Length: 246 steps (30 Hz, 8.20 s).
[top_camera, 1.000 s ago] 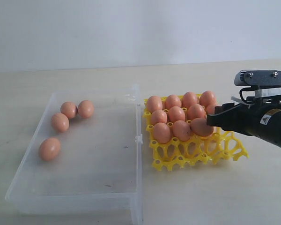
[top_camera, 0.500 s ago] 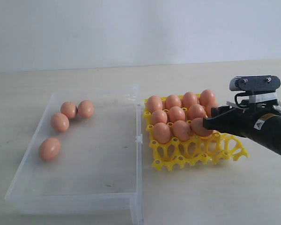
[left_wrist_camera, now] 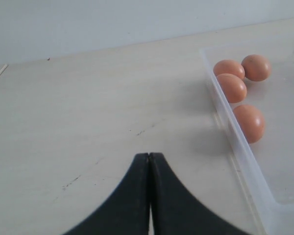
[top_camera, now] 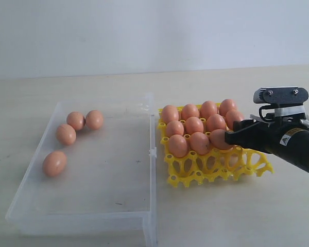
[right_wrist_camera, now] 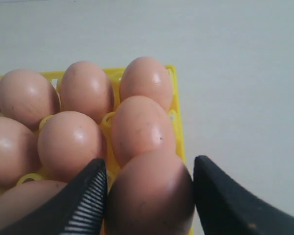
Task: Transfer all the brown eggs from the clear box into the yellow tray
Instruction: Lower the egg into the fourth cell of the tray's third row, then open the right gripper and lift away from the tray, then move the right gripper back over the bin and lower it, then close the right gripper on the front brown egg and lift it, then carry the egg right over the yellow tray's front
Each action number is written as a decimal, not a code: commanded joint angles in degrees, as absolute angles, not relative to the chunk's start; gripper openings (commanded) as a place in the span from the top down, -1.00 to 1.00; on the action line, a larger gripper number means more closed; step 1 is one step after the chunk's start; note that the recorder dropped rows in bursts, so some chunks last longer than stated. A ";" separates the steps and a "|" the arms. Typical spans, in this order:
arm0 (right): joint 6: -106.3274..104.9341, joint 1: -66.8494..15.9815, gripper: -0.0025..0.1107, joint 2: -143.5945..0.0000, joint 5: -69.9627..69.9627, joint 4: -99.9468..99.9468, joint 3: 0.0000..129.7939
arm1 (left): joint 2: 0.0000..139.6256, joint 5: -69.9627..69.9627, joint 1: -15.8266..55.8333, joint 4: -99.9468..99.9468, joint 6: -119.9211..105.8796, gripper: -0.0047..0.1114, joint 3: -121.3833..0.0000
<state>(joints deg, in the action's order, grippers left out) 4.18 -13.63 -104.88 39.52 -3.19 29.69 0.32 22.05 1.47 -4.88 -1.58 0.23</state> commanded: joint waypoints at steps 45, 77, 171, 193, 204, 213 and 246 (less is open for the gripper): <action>7.60 -13.22 0.07 -104.90 40.36 -0.94 29.82 | 0.00 21.69 1.76 -4.57 -1.40 0.92 0.00; 11.07 -14.02 -0.05 -93.41 31.32 -2.57 30.47 | 0.00 21.69 1.76 -4.57 -1.40 0.92 0.00; 21.06 -47.38 -0.03 -146.76 -50.18 -18.96 127.25 | 0.00 21.69 1.76 -4.57 -1.40 0.92 0.00; 12.93 -47.38 0.96 -147.64 -53.05 -17.59 127.25 | 0.00 21.69 1.76 -4.57 -1.40 0.92 0.00; 6.79 -48.85 0.96 -141.18 -48.88 -12.79 126.03 | 0.00 21.69 1.76 -4.57 -1.40 0.92 0.00; 1.90 -49.62 0.96 -128.96 -28.50 -12.89 107.60 | 0.00 21.69 1.76 -4.57 -1.40 0.92 0.00; -25.20 -43.53 0.96 -90.31 33.10 -40.46 31.70 | 0.00 21.69 1.76 -4.57 -1.40 0.92 0.00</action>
